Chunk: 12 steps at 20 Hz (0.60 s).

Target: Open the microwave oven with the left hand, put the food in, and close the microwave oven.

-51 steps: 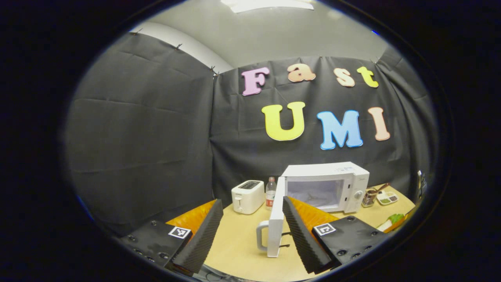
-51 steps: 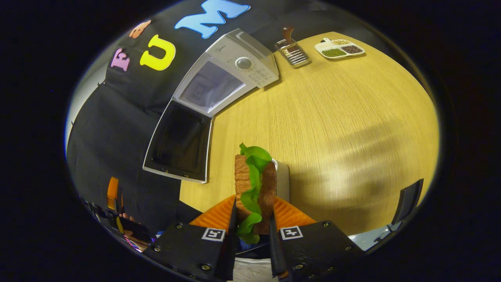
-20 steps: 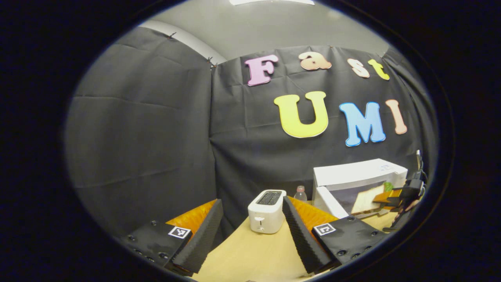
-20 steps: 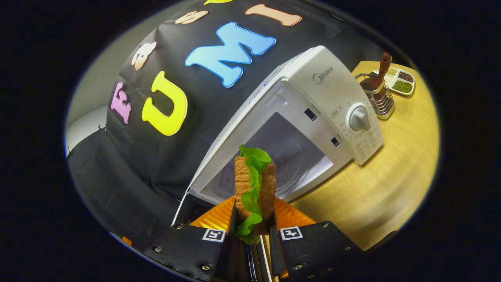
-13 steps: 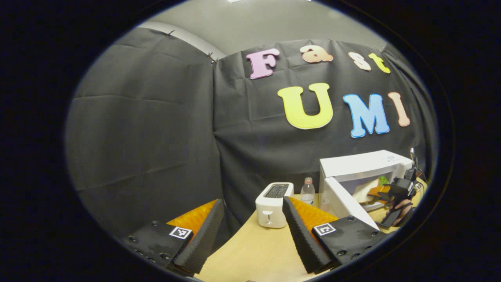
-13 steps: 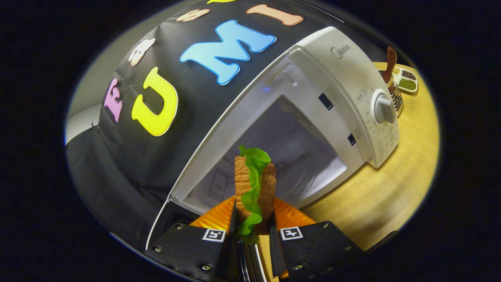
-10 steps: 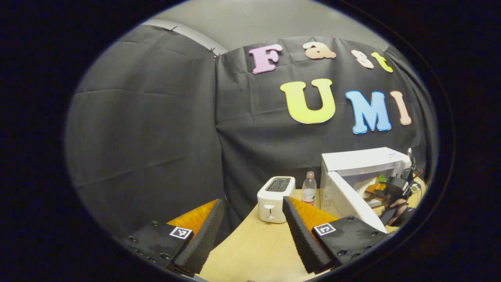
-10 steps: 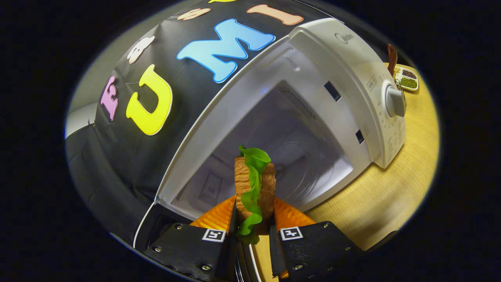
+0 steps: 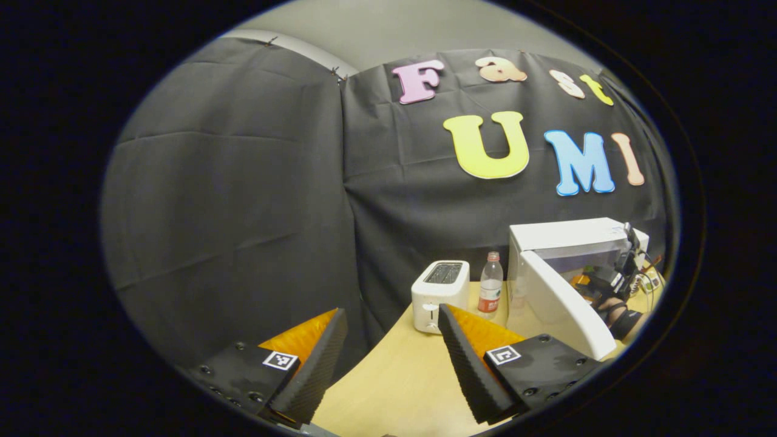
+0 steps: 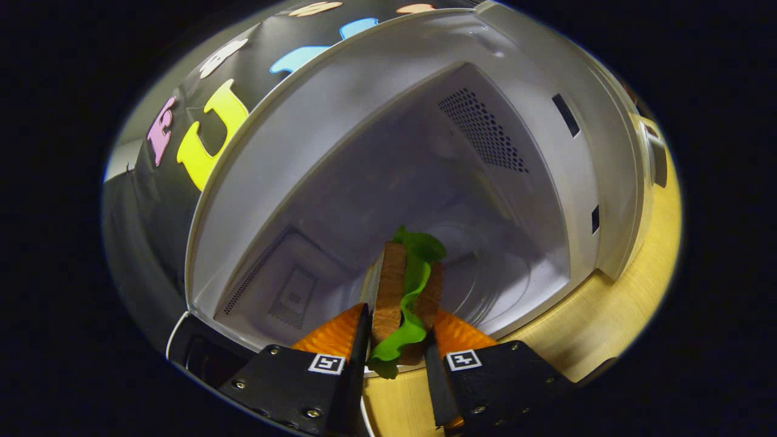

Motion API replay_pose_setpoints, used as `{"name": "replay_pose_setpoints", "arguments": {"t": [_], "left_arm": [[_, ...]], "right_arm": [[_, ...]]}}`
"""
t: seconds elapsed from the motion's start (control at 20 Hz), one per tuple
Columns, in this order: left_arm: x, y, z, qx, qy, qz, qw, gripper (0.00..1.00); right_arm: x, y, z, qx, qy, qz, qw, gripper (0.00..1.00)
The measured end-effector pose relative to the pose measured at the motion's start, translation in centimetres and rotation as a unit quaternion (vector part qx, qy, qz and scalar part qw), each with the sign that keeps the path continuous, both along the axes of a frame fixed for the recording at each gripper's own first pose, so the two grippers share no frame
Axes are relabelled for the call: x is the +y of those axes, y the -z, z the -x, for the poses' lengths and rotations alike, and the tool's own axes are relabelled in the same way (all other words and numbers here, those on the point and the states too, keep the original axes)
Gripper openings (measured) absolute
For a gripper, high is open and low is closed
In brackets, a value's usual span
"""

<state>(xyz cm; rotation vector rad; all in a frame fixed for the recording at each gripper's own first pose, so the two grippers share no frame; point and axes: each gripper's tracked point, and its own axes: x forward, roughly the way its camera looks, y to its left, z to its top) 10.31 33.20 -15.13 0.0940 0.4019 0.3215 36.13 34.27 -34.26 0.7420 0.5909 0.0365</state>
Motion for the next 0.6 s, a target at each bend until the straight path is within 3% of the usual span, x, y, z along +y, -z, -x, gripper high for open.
{"name": "replay_pose_setpoints", "arguments": {"t": [0.15,0.2,0.25,0.3,0.6], "left_arm": [[-0.5,0.1,0.5,0.001,0.004,-0.004,1.0,1.0],[-0.7,0.2,0.7,0.001,0.006,-0.006,1.0,1.0],[-0.9,0.5,0.6,0.002,0.007,-0.004,1.0,1.0],[-1.2,0.8,0.7,0.004,0.009,-0.001,1.0,0.97],[-3.9,3.5,1.9,0.014,0.024,0.022,0.999,1.0]], "right_arm": [[-1.9,0.9,0.4,0.009,0.004,0.072,0.997,0.69],[-2.4,1.0,0.5,0.013,-0.001,0.095,0.995,0.81],[-2.9,1.2,0.8,0.013,-0.006,0.119,0.993,0.83],[-3.4,0.9,0.9,0.007,-0.012,0.137,0.99,0.97],[-4.9,-5.1,3.9,-0.073,-0.058,0.212,0.973,0.98]]}}
